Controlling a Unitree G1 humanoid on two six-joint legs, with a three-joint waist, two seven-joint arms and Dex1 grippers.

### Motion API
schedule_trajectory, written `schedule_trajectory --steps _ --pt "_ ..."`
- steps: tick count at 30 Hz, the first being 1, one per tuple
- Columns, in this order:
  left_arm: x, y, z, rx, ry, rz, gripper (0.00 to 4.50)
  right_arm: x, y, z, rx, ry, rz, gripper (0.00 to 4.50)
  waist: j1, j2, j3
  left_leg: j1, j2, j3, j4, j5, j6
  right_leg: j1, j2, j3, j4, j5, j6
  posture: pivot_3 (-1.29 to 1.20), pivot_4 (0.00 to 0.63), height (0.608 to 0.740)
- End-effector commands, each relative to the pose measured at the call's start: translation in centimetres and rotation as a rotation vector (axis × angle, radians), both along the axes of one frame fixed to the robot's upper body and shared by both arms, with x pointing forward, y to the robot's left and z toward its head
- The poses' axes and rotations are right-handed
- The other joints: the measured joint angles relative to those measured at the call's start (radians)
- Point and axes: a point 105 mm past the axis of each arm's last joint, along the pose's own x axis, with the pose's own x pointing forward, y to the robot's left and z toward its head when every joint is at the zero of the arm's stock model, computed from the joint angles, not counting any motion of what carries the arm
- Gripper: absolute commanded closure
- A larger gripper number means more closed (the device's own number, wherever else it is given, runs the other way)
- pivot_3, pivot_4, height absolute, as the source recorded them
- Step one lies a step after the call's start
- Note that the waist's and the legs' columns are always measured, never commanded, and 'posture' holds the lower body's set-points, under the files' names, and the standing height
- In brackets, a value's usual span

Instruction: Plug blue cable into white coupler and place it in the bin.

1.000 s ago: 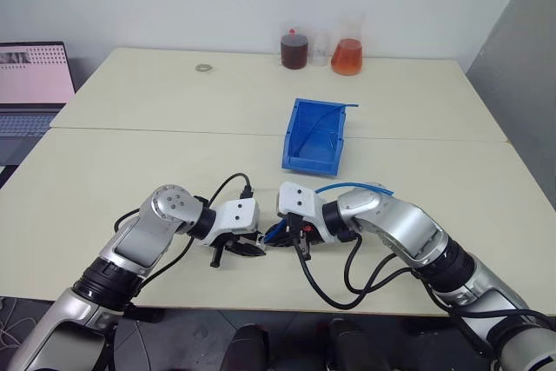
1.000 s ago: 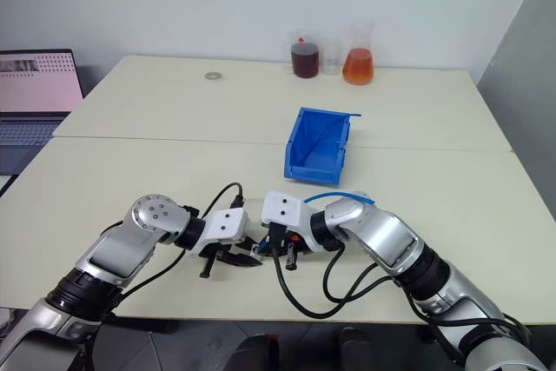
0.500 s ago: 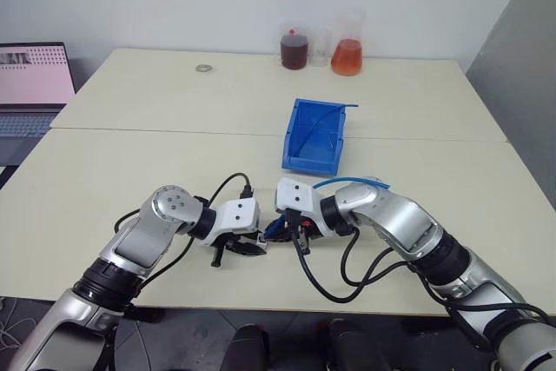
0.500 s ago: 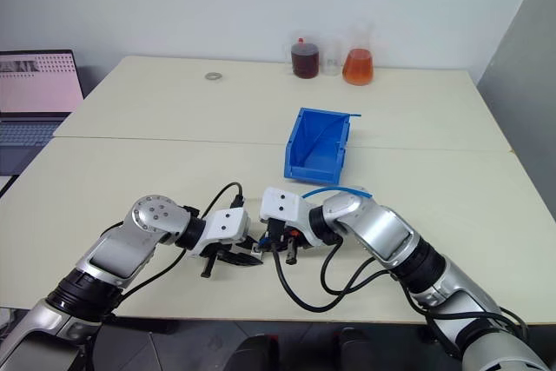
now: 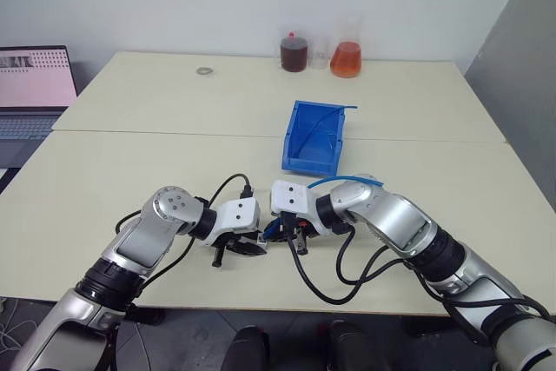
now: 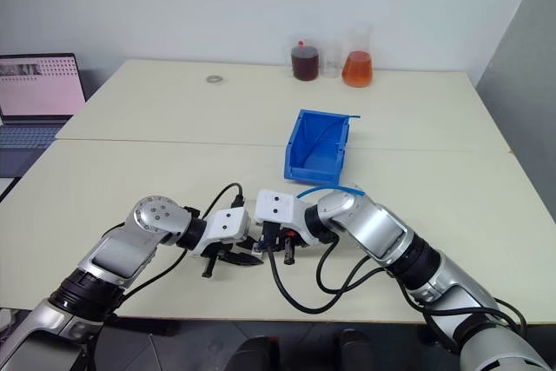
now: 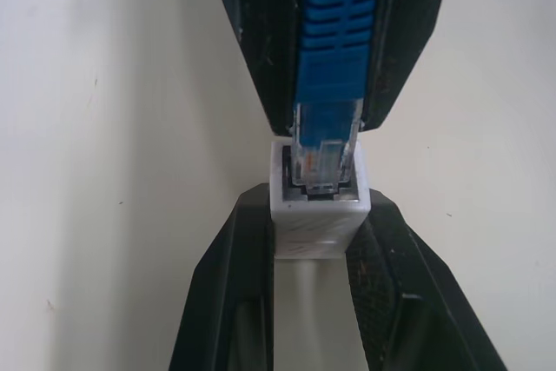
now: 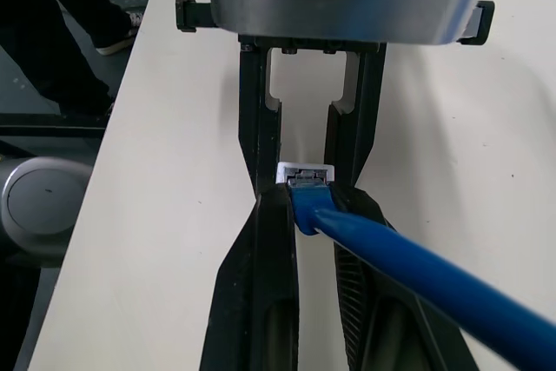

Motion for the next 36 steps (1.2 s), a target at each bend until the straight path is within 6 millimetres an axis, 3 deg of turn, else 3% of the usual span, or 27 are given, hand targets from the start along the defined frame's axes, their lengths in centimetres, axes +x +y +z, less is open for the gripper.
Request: schedule_trajectory --steps 1,15,20,36 --pt "0.1 0.6 -1.9 0.061 0.028 0.052 3.7 -0.1 -0.2 -1.0 -0.057 0.008 -0.002 4.25 0.0 0.001 -0.002 0.0 0.0 0.0 0.0 0.0 0.0 0.0 0.0 0.0 0.0 0.0 0.0 0.0 0.15 0.74" --pt "0.1 0.0 -2.2 0.045 0.043 0.055 3.7 -0.5 1.9 -1.4 -0.085 0.051 0.004 4.25 0.0 0.006 -0.011 0.003 0.0 0.0 0.0 0.0 0.001 0.002 0.0 0.0 0.0 0.0 0.001 0.0 0.15 0.74" --pt "0.0 0.1 -2.4 0.044 0.047 0.061 3.7 -0.7 2.3 -1.4 -0.088 0.051 0.031 4.25 -0.003 0.006 -0.011 0.016 0.0 0.0 -0.002 0.0 0.001 0.014 0.0 0.0 -0.002 -0.001 -0.002 0.0 0.15 0.74" --pt "-0.4 0.1 -2.8 0.033 0.068 0.076 3.7 -2.7 3.5 -4.4 -0.147 0.122 0.103 4.25 -0.008 0.009 -0.017 0.03 0.002 -0.002 -0.009 0.0 0.001 0.018 0.0 0.003 -0.002 -0.006 -0.009 0.0 0.15 0.74"
